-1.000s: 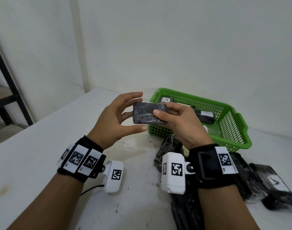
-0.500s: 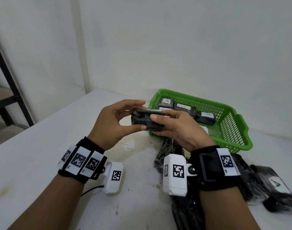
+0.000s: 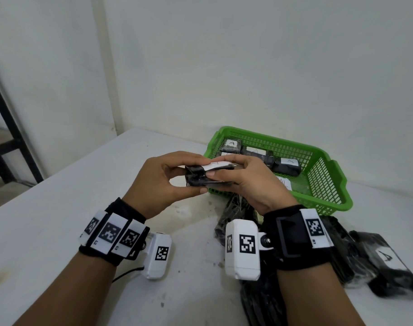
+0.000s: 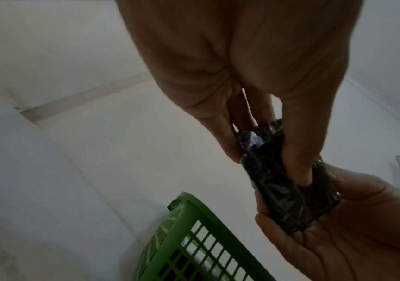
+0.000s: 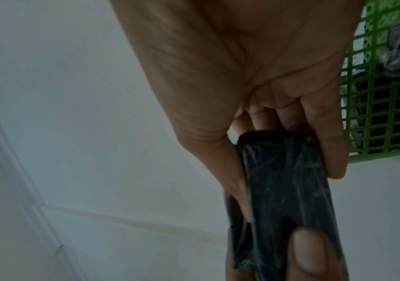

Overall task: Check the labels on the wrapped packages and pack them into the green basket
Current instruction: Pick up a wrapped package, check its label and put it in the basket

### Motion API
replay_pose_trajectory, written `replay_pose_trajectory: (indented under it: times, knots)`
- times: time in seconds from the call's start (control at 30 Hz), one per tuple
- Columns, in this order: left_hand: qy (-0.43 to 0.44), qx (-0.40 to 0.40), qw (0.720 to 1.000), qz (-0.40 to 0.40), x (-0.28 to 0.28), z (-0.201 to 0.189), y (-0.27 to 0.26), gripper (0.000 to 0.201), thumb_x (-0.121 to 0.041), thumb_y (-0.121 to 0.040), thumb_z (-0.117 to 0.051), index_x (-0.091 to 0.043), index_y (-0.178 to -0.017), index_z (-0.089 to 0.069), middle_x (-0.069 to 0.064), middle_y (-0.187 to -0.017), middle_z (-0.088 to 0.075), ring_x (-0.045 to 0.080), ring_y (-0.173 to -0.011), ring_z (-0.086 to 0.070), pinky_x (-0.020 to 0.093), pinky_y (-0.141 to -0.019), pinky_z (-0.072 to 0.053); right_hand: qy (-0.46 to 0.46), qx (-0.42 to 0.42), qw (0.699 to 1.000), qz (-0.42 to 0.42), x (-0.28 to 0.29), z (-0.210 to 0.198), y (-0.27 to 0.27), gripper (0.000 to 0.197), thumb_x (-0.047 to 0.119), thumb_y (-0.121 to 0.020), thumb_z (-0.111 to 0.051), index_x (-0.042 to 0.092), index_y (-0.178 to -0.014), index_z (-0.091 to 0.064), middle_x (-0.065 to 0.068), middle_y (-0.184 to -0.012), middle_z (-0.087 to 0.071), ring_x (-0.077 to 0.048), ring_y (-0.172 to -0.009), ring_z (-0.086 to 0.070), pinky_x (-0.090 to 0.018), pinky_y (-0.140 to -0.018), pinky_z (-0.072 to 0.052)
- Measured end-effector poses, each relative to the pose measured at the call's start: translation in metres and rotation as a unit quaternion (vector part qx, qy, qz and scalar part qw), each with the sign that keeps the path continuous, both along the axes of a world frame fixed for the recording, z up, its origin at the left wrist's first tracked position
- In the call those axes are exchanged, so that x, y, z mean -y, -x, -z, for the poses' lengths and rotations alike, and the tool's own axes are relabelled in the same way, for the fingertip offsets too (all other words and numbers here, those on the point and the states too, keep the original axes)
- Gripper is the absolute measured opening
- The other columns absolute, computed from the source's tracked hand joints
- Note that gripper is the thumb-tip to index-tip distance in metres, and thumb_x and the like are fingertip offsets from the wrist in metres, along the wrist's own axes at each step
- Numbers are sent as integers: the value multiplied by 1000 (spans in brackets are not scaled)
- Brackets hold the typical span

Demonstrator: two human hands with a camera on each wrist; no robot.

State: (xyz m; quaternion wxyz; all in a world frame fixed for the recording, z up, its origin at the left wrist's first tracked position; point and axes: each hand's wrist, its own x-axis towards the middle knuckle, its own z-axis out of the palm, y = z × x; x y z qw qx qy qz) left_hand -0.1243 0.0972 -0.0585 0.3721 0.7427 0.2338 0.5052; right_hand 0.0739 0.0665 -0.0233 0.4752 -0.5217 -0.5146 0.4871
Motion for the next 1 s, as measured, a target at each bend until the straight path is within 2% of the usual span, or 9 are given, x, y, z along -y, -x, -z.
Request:
replay_pose_trajectory:
  times: [0.07, 0.17, 0.23, 0.33, 0.43, 0.6, 0.7, 0.87, 1.0]
  knots:
    - [3, 7, 1000, 0, -1, -1, 1, 49, 1, -69, -85, -4, -116, -71, 9, -114, -72, 27, -112, -67, 43, -96, -55, 4, -8, 1000, -4, 0, -2, -1, 42, 14, -70, -88, 11, -111, -77, -21, -117, -76, -40, -111, -74, -55, -104, -55]
    - [5, 22, 1000, -4, -3, -3, 5, 48, 4, -69, -85, -3, -114, -72, 10, -113, -72, 26, -110, -67, 41, -97, -55, 18, -36, 999, -20, 1, -5, -3, 33, 2, -90, -73, 6, -123, -71, -26, -128, -70, -36, -107, -71, -53, -108, -53]
    - [8, 28, 1000, -6, -2, -3, 5, 47, 4, -68, -85, -3, -113, -72, 11, -112, -72, 26, -109, -68, 39, -96, -55, 17, -42, 999, -20, 2, -5, -6, 30, -4, -95, -66, 5, -123, -71, -27, -127, -70, -37, -105, -71, -53, -107, -54]
    - [10, 29, 1000, -2, -1, -3, 4, 48, 3, -67, -85, -2, -113, -72, 11, -111, -72, 25, -108, -68, 37, -96, -55, 15, -43, 999, -15, 3, -5, -8, 30, -8, -93, -64, 7, -117, -73, -28, -121, -72, -43, -107, -72, -54, -104, -55]
    - [14, 26, 1000, 7, -1, -3, 2, 48, 3, -68, -85, -2, -114, -72, 11, -113, -72, 26, -110, -67, 37, -97, -55, 16, -42, 999, -17, 3, -5, -7, 35, -5, -89, -73, 9, -120, -71, -26, -114, -75, -39, -101, -71, -54, -103, -56]
    - [12, 13, 1000, 14, 2, -2, -1, 49, 3, -68, -85, -2, -115, -71, 10, -114, -71, 26, -112, -67, 37, -96, -55, 1, -22, 1000, -7, 0, -1, -1, 52, 12, -65, -92, 12, -114, -76, -26, -113, -76, -45, -105, -74, -59, -99, -58]
    - [11, 18, 1000, 10, 1, -3, 1, 47, 3, -69, -84, -3, -114, -72, 10, -114, -72, 27, -111, -67, 37, -96, -55, -4, -26, 1000, -8, -1, -2, -1, 52, 9, -73, -91, 12, -122, -72, -24, -116, -76, -45, -107, -74, -58, -100, -57]
    - [29, 79, 996, -39, -5, -4, 7, 46, 4, -68, -83, -4, -112, -72, 12, -114, -71, 24, -108, -67, 37, -97, -55, 26, -69, 996, -53, 3, -7, -1, 40, 16, -95, -72, -1, -131, -65, -23, -120, -75, -40, -108, -75, -43, -99, -60]
    - [46, 61, 997, -1, -4, -4, 8, 57, -9, -67, -88, -7, -121, -68, 6, -125, -66, 21, -121, -61, 30, -98, -53, -26, -82, 996, -23, -1, -3, -5, 39, -6, -87, -74, -1, -126, -67, -29, -122, -72, -38, -106, -74, -47, -100, -59]
